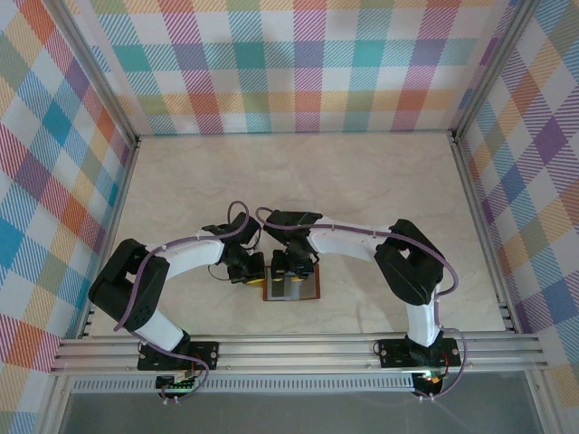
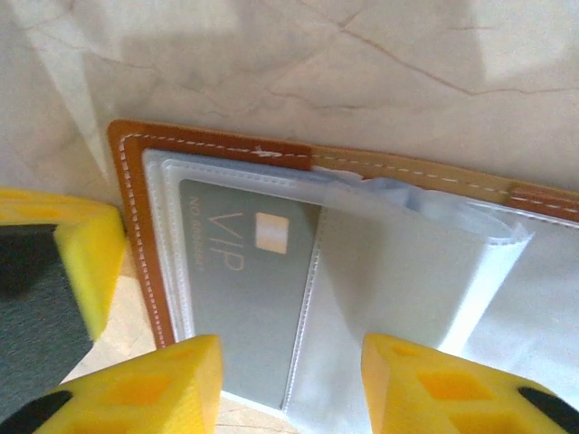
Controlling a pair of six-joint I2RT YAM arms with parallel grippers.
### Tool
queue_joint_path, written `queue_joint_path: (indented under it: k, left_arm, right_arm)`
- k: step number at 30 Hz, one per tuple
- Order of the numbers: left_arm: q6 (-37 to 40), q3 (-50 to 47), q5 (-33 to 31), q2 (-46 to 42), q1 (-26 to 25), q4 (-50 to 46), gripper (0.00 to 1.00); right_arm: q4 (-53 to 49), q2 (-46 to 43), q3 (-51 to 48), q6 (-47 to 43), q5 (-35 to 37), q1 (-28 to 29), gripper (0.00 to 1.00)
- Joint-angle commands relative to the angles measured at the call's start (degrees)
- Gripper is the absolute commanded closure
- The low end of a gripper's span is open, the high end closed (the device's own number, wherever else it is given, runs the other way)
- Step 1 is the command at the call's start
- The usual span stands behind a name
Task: Take the credit cards out of the card holder
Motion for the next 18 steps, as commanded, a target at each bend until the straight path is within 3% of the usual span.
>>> queue_joint_path:
  k: [1, 6, 18]
  left_arm:
    - [0.6, -1.3, 0.3, 0.1, -0.1, -1.9, 0.89]
    - [0.6, -1.2, 0.4, 0.1, -0.1, -2.0, 0.89]
    - [0.7, -0.3, 0.2, -0.5, -0.1, -3.0, 0.89]
  right_arm:
    - [-8.1, 1.4, 2.5, -1.6, 5.0, 0.7, 0.5]
    - [-10.1, 1.3, 2.9, -1.8, 6.7, 0.8, 0.43]
    - [-13.4, 0.6, 1.3, -1.9, 11.5, 0.8, 0.44]
